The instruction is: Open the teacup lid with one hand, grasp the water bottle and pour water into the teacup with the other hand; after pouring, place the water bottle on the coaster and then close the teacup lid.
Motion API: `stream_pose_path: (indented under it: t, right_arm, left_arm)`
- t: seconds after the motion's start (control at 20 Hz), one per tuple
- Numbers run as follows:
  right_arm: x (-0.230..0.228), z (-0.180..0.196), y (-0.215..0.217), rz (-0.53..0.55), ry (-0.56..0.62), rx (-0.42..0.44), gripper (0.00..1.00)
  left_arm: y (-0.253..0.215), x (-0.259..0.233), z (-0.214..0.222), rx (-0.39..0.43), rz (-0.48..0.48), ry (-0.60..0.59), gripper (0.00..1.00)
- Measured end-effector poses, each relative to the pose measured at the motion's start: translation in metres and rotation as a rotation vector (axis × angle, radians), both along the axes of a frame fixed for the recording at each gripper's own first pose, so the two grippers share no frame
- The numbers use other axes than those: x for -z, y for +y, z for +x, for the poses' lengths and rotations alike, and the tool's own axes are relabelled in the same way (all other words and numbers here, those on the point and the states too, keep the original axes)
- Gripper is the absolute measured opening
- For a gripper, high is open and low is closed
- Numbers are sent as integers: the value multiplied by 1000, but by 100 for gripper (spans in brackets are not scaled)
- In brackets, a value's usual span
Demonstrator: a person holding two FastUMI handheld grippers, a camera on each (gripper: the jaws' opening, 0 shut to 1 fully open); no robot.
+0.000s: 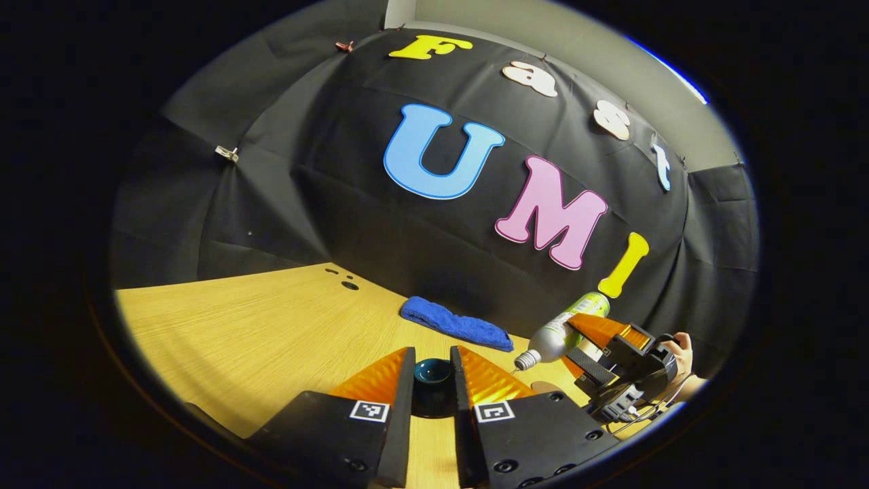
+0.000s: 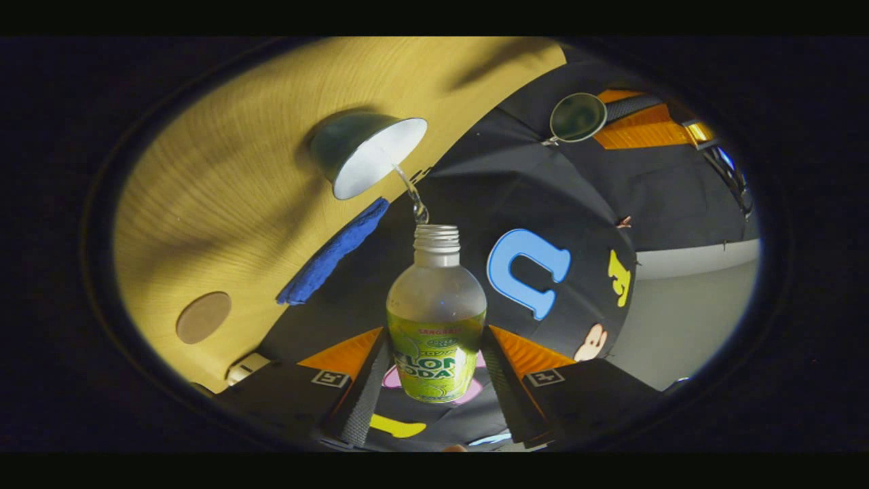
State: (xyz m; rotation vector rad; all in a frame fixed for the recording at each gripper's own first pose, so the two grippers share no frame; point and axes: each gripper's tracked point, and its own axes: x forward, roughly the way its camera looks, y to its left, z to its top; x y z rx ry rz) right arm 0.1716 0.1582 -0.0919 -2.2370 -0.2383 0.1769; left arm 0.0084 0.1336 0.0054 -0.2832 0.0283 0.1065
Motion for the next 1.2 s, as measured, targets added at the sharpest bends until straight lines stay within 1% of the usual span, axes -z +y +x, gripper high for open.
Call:
stream_pose_path:
  t: [0.25,0.35,0.7,0.95,1.05,1.2]
  right_arm:
    - [-11,4,6,-53,-62,-65,78]
    - [-15,5,9,-73,-77,-78,78]
    - [-18,5,13,-98,-97,-100,78]
    - [-14,2,13,-94,-87,-93,78]
    - [-6,2,6,-40,-42,-60,78]
    - [18,-3,-13,152,71,23,79]
  left_arm:
    - [1,-1,-1,1,-6,1,31]
    - [1,-1,-1,1,-7,1,31]
    - [0,-2,-1,0,-1,-3,31]
    - [0,-3,-1,1,-3,-4,31]
    - [0,-4,-2,-1,-4,-5,31]
    - [2,-3,-2,-6,-4,-7,31]
